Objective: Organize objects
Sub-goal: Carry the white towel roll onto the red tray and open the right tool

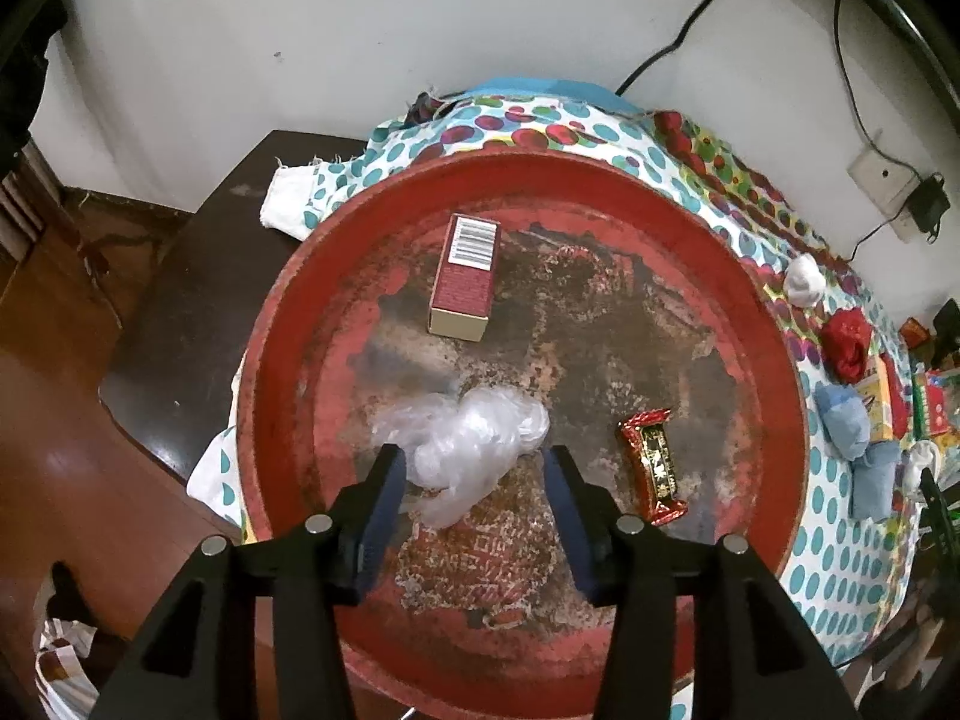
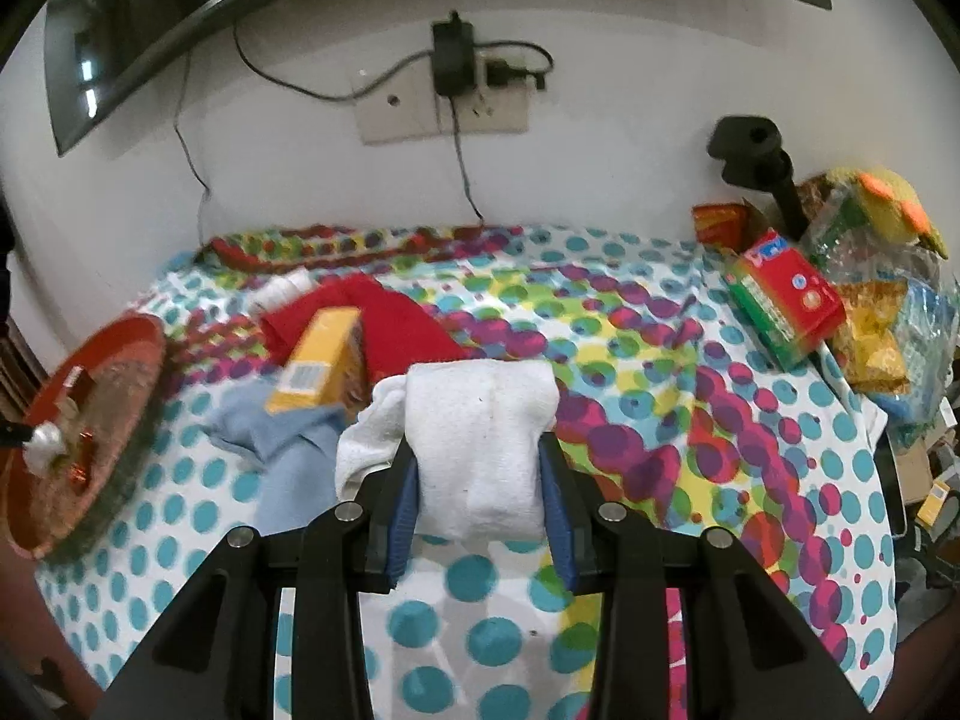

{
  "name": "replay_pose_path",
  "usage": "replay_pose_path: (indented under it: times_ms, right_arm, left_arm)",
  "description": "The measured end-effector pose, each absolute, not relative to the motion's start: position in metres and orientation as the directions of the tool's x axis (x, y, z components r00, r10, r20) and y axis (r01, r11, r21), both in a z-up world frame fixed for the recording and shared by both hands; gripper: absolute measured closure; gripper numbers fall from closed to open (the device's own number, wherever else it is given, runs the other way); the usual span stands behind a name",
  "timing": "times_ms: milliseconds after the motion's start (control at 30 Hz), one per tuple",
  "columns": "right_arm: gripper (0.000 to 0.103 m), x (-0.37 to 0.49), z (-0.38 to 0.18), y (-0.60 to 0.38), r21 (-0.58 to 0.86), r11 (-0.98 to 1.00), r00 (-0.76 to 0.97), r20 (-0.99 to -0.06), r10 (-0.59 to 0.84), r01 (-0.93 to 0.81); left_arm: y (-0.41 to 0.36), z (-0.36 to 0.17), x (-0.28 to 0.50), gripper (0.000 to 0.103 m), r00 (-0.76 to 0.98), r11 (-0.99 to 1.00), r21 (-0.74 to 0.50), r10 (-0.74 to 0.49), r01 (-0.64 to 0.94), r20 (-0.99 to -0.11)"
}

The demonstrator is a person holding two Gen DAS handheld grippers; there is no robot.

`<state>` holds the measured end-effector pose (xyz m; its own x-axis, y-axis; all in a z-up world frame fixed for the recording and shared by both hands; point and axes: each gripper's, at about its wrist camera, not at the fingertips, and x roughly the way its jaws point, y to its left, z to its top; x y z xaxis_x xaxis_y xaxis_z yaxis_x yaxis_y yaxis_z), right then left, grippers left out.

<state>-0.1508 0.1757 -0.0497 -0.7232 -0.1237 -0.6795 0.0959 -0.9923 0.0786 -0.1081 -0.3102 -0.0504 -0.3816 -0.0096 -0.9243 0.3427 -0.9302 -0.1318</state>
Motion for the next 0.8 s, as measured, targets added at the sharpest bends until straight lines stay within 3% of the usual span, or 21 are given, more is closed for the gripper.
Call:
replay_pose_path:
  times_ms: [133, 800]
  right_arm:
    - [0.068, -0.148, -0.035, 0.162, 0.095, -0.986, -0.734, -0.66, -0.163, 0.134]
    - [0.068, -0.137, -0.029, -0.008, 0.034, -0.861, -0.59, -0.714, -0.376, 0.508]
  left_arm:
    - [-0.315, -0.045, -0.104, 0.049, -0.407, -0.921, -0.186, 0.033, 0.343, -0.913]
    - [-0.308, -0.035, -0.102, 0.049, -0.414, -0.933, -0.157, 0.01, 0.323, -0.91]
